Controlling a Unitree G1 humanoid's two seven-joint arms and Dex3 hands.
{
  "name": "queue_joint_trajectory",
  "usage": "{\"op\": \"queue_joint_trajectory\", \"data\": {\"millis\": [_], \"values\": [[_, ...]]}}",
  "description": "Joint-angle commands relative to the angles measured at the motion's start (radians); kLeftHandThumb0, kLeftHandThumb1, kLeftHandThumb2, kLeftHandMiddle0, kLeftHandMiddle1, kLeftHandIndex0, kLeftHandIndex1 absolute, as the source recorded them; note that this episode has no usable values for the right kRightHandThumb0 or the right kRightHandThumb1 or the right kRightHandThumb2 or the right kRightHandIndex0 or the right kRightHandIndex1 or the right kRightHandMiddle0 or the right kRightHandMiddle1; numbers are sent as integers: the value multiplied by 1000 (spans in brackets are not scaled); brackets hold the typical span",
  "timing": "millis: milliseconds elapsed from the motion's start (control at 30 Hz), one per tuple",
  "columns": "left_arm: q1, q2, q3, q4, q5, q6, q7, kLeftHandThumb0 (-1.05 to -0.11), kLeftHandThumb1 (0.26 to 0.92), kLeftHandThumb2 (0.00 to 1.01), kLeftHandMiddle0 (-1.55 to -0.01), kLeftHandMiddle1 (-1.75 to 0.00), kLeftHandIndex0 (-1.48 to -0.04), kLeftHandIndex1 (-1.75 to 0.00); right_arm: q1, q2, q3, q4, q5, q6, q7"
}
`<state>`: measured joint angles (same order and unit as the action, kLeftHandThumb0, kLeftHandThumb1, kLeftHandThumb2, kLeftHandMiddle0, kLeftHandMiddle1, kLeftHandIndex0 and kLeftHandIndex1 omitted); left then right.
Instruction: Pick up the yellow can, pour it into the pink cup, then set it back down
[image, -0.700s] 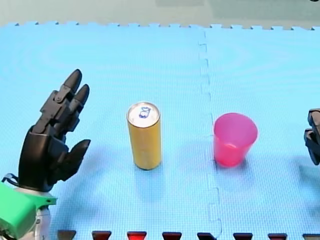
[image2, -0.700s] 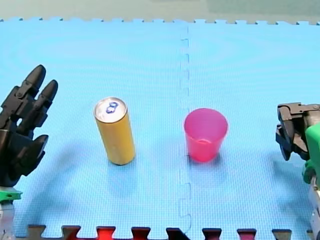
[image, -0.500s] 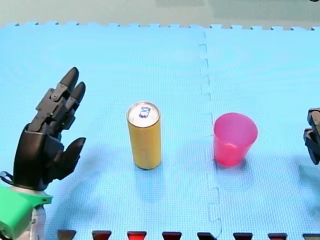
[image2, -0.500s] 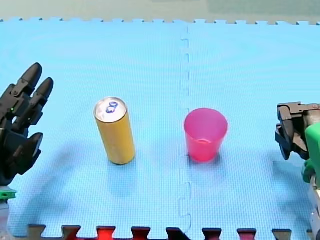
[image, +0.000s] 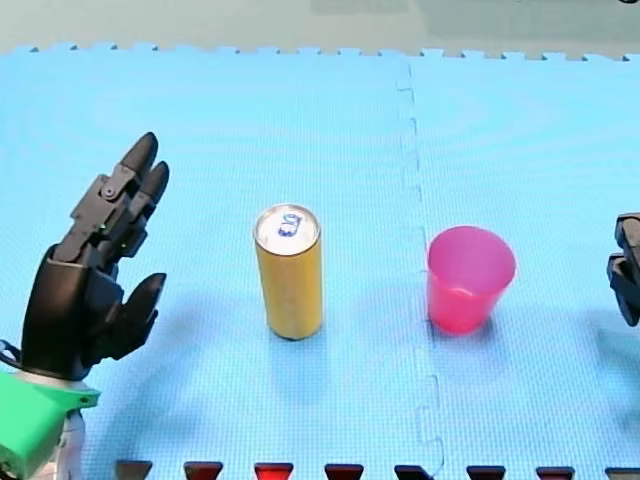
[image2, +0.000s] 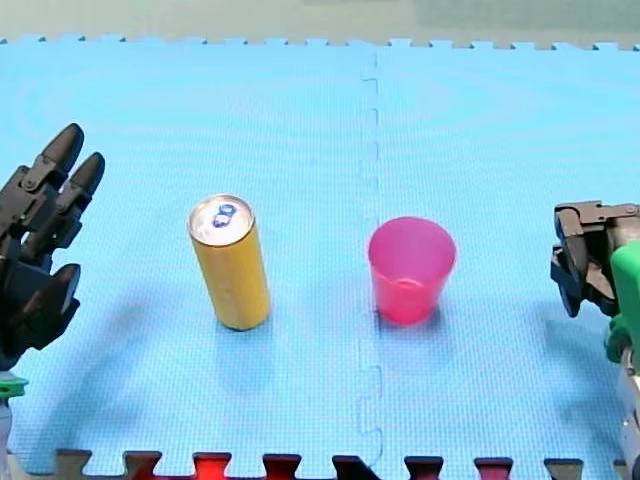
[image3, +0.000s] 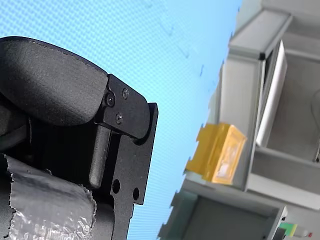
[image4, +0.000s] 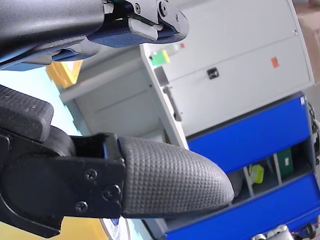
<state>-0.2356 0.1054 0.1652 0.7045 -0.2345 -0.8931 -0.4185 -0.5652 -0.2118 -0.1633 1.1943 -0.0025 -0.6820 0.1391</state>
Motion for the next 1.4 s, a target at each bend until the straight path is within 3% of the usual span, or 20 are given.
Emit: {"op": "queue_joint_trajectory", "data": {"millis": [0,100,267,433,500,600,733,1100,1367], "values": [[-15,14,5,19,-12,1,-16,-1048,921,335,-276,-4,-231,0,-6,-7,0,3,2,0,-3],[-22,34,-3,30,4,35,-30,-1048,921,285,-273,-3,-227,0,-6,-9,-1,3,2,0,-1],[-9,60,-21,-21,51,165,0,-1048,913,137,-270,0,-225,0,-5,-13,-1,3,2,-4,1],[12,74,-31,-93,64,256,13,-1048,824,43,-268,0,-227,-1,-2,-14,-1,0,2,-8,3],[15,73,-33,-111,60,281,12,-1046,760,10,-268,0,-228,-1,-2,-15,0,-1,2,-8,4],[13,72,-33,-114,57,299,6,-1011,692,1,-265,0,-227,0,-2,-15,0,-1,2,-7,6],[4,74,-37,-95,46,303,-24,-971,659,0,-244,0,-209,0,-2,-14,1,-1,2,-8,6],[-12,61,-51,-67,43,324,-60,-856,640,2,-170,0,-169,0,3,-14,-1,-2,3,-11,5],[-25,57,-72,-61,51,375,-82,-865,653,4,-158,0,-159,0,6,-15,-3,-3,6,-12,10]]}}
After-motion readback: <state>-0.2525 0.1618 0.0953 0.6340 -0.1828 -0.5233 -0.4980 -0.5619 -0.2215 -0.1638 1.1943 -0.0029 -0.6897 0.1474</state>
